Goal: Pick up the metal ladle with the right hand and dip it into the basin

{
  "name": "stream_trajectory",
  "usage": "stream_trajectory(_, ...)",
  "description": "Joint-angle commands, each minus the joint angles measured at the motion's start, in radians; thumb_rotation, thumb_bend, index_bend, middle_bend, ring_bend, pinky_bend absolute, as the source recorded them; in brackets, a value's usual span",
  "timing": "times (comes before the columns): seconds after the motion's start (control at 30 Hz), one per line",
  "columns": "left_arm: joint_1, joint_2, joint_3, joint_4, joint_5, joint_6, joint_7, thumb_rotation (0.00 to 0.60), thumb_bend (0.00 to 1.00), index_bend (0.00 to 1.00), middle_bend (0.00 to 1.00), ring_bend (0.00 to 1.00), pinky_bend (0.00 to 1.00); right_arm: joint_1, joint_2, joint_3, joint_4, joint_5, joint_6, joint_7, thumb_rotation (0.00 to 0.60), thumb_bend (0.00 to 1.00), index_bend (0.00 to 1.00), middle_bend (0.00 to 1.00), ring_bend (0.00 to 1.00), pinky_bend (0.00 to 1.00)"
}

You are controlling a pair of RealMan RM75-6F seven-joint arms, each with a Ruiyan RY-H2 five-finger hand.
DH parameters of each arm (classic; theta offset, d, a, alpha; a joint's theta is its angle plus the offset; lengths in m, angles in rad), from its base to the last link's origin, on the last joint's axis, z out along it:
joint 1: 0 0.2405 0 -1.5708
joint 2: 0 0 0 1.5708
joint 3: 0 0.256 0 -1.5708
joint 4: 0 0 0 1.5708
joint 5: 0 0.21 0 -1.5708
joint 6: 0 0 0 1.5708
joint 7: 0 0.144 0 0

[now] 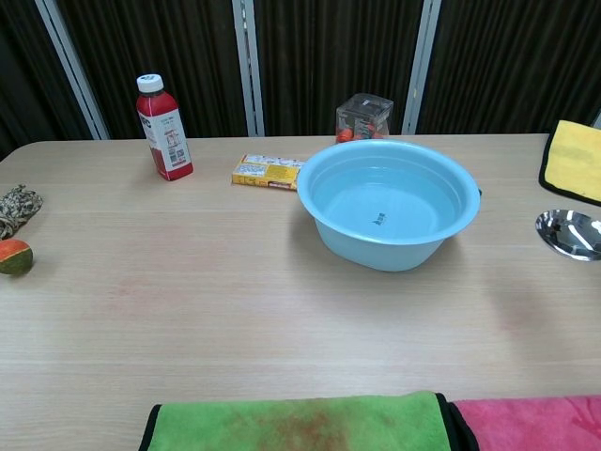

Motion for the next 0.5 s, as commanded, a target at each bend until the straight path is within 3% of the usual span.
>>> stream_trajectory(0.03,-0.001,0.001,-0.001,0.001,-0.002,-0.002,-0.002,0.506,0.22,0.00,0.00,0.00,0.00,0.071,0.009,0.012,-0.022,0.079,-0.059,-0.046,0.600,0.57,0.68,0.00,0.00,0.00)
stream_trajectory(0.3,-0.003,-0.001,-0.004,0.005,-0.011,-0.009,-0.001,0.504,0.22,0.00,0.00,0.00,0.00,0.226,-0.021,0.003,0.016,0.263,-0.177,-0.088,0.600,0.57,0.68,0.00,0.00,0.00)
stream_trajectory(0.5,-0.008,-0.005,-0.004,0.008,-0.014,-0.019,0.006,0.506,0.22,0.00,0.00,0.00,0.00,0.321,-0.041,-0.022,0.036,0.367,-0.202,-0.108,0.600,0.57,0.68,0.00,0.00,0.00)
